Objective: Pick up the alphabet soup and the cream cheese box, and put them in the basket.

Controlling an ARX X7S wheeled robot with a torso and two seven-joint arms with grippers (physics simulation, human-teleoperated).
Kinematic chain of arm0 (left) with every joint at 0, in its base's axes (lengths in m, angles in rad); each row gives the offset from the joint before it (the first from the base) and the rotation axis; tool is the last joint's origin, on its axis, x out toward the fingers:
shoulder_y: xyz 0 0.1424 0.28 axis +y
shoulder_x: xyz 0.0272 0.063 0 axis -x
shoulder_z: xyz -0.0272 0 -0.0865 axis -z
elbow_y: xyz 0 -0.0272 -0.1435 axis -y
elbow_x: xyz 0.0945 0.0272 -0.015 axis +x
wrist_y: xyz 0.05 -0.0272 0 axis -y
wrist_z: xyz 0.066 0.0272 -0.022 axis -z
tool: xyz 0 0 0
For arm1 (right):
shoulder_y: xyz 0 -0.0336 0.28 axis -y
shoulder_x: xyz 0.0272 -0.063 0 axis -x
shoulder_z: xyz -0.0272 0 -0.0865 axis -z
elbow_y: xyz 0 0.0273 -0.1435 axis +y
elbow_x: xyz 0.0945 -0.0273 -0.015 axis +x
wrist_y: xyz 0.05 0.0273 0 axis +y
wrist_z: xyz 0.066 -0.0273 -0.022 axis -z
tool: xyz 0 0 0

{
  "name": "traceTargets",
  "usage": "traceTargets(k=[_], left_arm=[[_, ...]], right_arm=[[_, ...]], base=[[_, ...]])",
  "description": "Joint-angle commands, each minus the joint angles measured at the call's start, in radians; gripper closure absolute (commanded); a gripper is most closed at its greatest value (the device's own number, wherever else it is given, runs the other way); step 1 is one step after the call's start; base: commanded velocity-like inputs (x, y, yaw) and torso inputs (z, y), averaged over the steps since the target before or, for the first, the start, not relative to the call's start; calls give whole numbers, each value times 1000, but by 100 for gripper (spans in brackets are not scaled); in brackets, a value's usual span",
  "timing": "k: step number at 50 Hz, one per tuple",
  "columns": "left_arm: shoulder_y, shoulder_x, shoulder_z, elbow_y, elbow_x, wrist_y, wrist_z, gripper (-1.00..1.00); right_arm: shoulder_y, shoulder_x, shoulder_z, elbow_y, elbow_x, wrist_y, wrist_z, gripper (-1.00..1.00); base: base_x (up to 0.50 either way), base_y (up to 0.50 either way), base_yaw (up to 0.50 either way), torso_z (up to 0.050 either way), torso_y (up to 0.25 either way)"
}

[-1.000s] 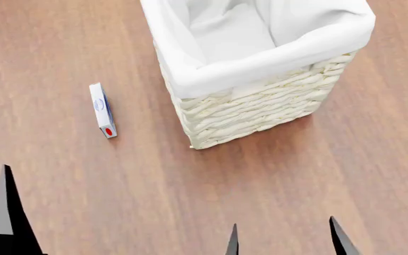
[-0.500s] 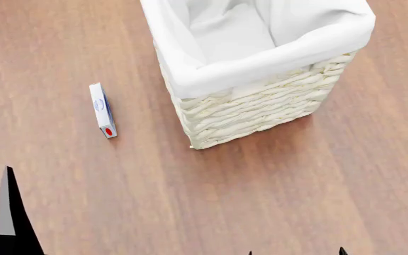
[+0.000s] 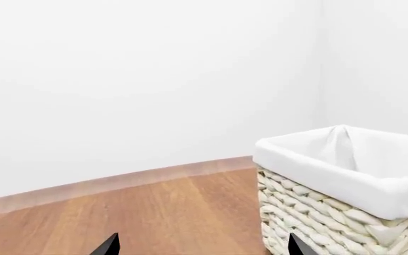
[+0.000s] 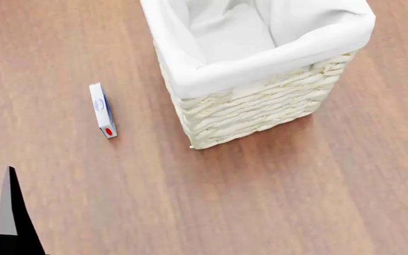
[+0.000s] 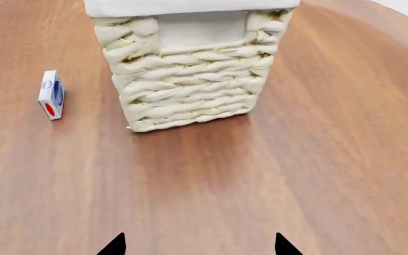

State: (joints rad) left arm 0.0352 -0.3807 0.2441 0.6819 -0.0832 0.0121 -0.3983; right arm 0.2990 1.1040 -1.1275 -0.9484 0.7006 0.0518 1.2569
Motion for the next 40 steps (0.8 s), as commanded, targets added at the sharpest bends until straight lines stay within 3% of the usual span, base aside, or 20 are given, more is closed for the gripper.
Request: traceTargets(k=[1,40], left_arm=[[-1,-2,5,-6,0,2,-2,-100],[12,-8,19,-16,1,26,-11,-100]], right_arm=[[-36,15,-13,21,4,-39,-6,-100],[-142,45,-46,90,-1,-135,-16,-100]], base=[[0,0,0,0,0],[0,0,0,0,0]])
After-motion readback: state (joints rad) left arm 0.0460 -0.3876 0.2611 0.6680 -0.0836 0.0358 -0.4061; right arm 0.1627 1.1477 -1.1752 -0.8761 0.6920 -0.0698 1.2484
